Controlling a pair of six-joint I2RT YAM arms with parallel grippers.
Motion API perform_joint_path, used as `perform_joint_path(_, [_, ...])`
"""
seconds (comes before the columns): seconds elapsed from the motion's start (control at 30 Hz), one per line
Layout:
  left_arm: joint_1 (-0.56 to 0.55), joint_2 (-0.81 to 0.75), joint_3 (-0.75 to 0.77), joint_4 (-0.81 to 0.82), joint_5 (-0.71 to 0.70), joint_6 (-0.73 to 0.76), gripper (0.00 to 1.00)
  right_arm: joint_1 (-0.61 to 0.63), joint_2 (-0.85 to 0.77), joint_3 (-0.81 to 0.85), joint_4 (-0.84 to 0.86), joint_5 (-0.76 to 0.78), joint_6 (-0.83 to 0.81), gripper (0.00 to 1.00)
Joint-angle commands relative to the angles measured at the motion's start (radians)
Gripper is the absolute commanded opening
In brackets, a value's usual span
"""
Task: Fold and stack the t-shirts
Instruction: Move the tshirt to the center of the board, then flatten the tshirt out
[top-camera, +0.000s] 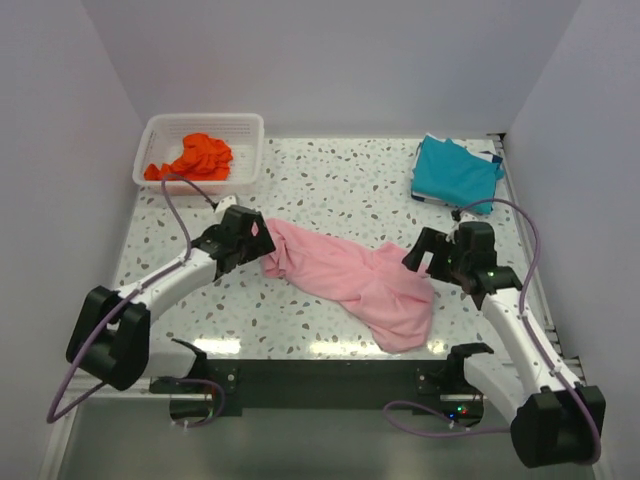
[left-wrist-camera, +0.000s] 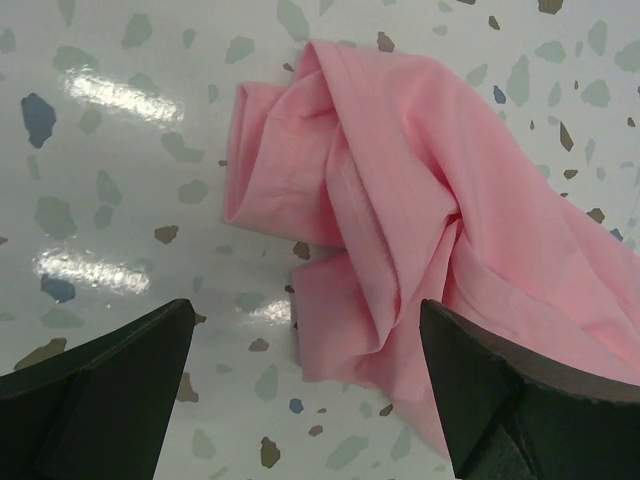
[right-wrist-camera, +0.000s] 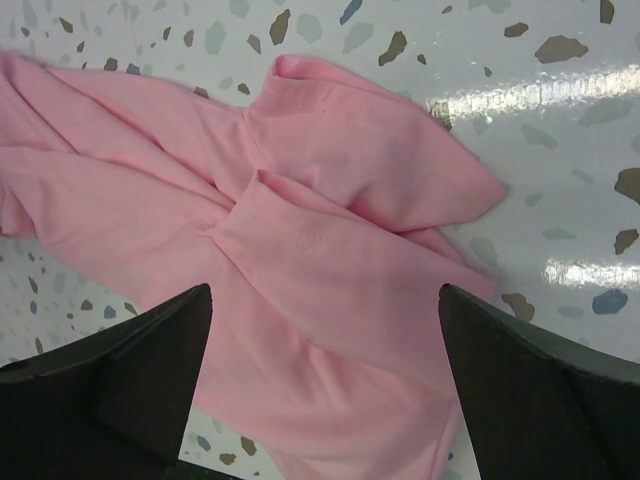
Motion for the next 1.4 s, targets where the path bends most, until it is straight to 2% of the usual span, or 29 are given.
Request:
perform_joint_path(0.0, [0.007, 0.099, 0.093, 0.153, 0.065, 0.048, 1.00, 0.011, 0.082, 0.034, 0.091, -0.047, -0.051, 0.99])
perform_joint_path(0.1, [0.009, 0.195, 0.159, 0.145, 0.082, 0.071, 1.00, 0.031, 0.169, 0.077, 0.097, -0.033, -0.091, 0.99])
perform_joint_path(0.3, [0.018, 0.333, 0.242, 0.121, 0.054, 0.077, 0.86, 0.076, 0.305, 0.181, 0.082, 0.051, -0.119, 0.99])
perform_joint_path(0.4, [0.021, 0.382, 0.267, 0.122, 0.045, 0.075, 0.69, 0.088, 0.355, 0.201, 0.117, 0.065, -0.116, 0.99])
perform_joint_path(0.5, [0.024, 0.422, 0.293, 0.119, 0.048, 0.074, 0.48, 0.108, 0.424, 0.233, 0.140, 0.074, -0.119, 0.99])
perform_joint_path(0.53, [0.024, 0.430, 0.305, 0.116, 0.056, 0.071, 0.32, 0.116, 0.449, 0.239, 0.152, 0.079, -0.122, 0.99])
perform_joint_path(0.6, [0.026, 0.430, 0.310, 0.113, 0.057, 0.071, 0.18, 0.133, 0.519, 0.279, 0.148, 0.090, -0.142, 0.97])
perform_joint_path(0.63, [0.026, 0.427, 0.307, 0.113, 0.056, 0.072, 0.07, 0.137, 0.544, 0.297, 0.142, 0.090, -0.150, 0.94])
perform_joint_path(0.7, [0.026, 0.404, 0.301, 0.104, 0.036, 0.069, 0.00, 0.163, 0.616, 0.342, 0.137, 0.125, -0.166, 0.93])
perform_joint_path(0.97, [0.026, 0.303, 0.225, 0.113, 0.045, 0.071, 0.00, 0.234, 0.779, 0.411, 0.183, 0.248, -0.167, 0.82])
perform_joint_path(1.07, [0.026, 0.266, 0.196, 0.128, 0.056, 0.075, 0.00, 0.243, 0.834, 0.434, 0.212, 0.300, -0.142, 0.73])
perform_joint_path(1.1, [0.026, 0.256, 0.192, 0.124, 0.054, 0.075, 0.00, 0.251, 0.840, 0.434, 0.221, 0.311, -0.131, 0.66])
perform_joint_path(1.17, [0.026, 0.230, 0.176, 0.124, 0.053, 0.080, 0.00, 0.254, 0.849, 0.420, 0.257, 0.327, -0.107, 0.61])
perform_joint_path(1.27, [0.026, 0.201, 0.158, 0.120, 0.048, 0.083, 0.00, 0.263, 0.854, 0.402, 0.249, 0.352, -0.081, 0.44])
perform_joint_path(1.3, [0.026, 0.180, 0.155, 0.117, 0.048, 0.086, 0.00, 0.265, 0.851, 0.394, 0.254, 0.378, -0.076, 0.30])
perform_joint_path(1.37, [0.026, 0.142, 0.139, 0.124, 0.048, 0.094, 0.00, 0.266, 0.839, 0.381, 0.257, 0.383, -0.074, 0.18])
